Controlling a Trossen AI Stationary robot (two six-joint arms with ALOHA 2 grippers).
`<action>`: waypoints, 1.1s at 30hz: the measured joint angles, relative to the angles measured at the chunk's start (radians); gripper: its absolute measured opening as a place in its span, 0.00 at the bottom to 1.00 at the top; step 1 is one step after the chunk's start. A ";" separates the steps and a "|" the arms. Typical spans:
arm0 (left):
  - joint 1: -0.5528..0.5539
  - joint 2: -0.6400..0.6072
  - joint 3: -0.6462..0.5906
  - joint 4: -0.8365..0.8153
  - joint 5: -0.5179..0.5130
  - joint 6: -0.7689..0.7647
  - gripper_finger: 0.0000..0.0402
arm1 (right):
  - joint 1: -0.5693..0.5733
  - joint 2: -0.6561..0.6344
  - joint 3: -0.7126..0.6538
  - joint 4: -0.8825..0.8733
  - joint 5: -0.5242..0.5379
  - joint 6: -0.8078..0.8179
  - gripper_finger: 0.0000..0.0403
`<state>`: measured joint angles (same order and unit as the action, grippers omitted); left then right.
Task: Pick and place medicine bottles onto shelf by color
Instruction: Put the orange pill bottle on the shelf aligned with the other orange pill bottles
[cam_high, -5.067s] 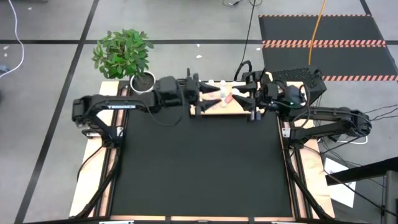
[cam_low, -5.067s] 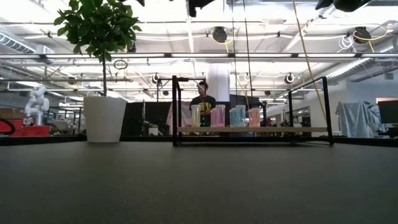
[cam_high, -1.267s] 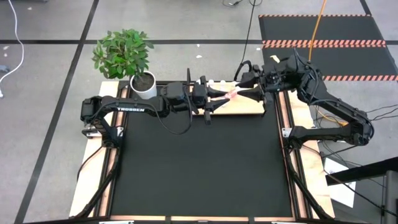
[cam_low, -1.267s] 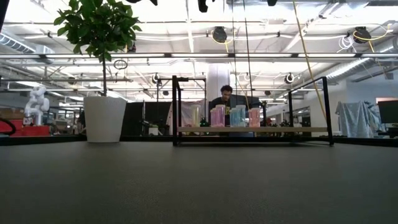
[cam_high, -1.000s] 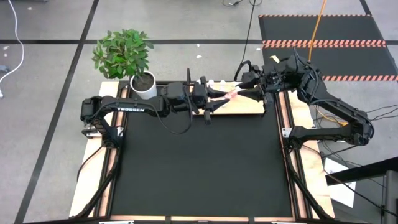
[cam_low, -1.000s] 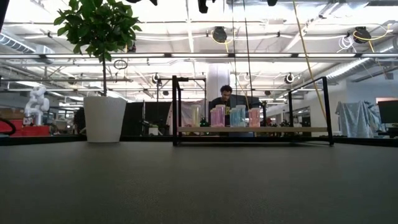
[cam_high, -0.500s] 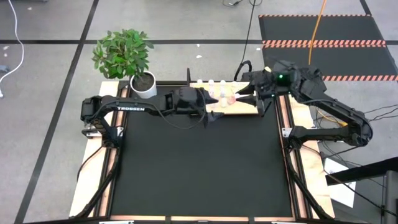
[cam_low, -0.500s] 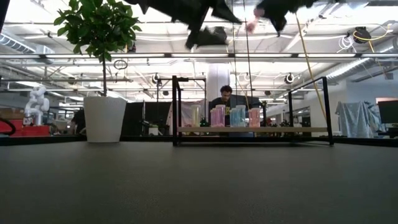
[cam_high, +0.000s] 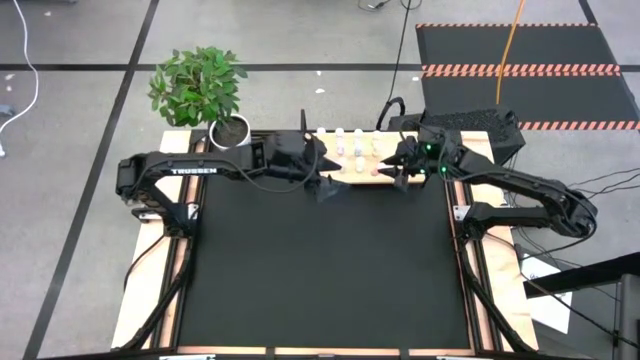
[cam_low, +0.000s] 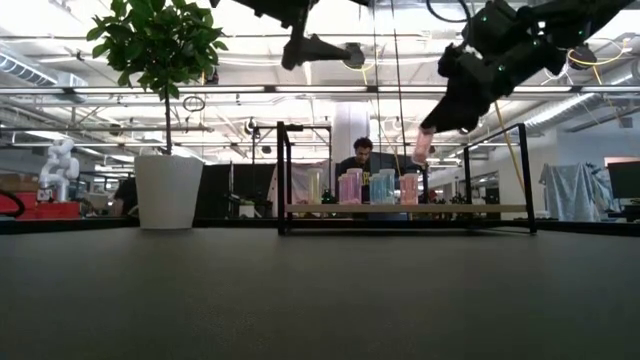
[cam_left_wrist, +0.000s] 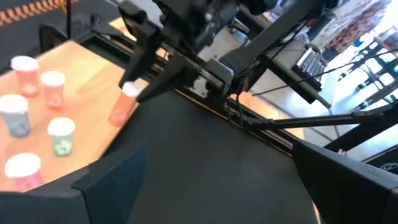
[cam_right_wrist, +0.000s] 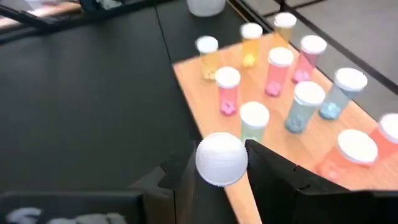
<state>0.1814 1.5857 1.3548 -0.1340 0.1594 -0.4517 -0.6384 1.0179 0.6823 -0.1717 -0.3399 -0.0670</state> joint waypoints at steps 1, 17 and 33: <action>0.000 -0.004 0.000 -0.004 -0.004 0.005 0.99 | 0.000 -0.001 -0.004 0.004 0.007 -0.002 0.31; 0.074 -0.018 0.001 0.010 0.006 0.023 0.99 | -0.046 0.218 0.058 0.011 0.129 -0.043 0.32; 0.106 -0.025 0.001 0.039 0.051 0.090 0.99 | -0.098 0.255 0.058 0.010 0.074 -0.100 0.32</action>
<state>0.2876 1.5612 1.3556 -0.0946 0.2104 -0.3613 -0.7368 1.2733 0.7406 -0.1613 -0.2659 -0.1667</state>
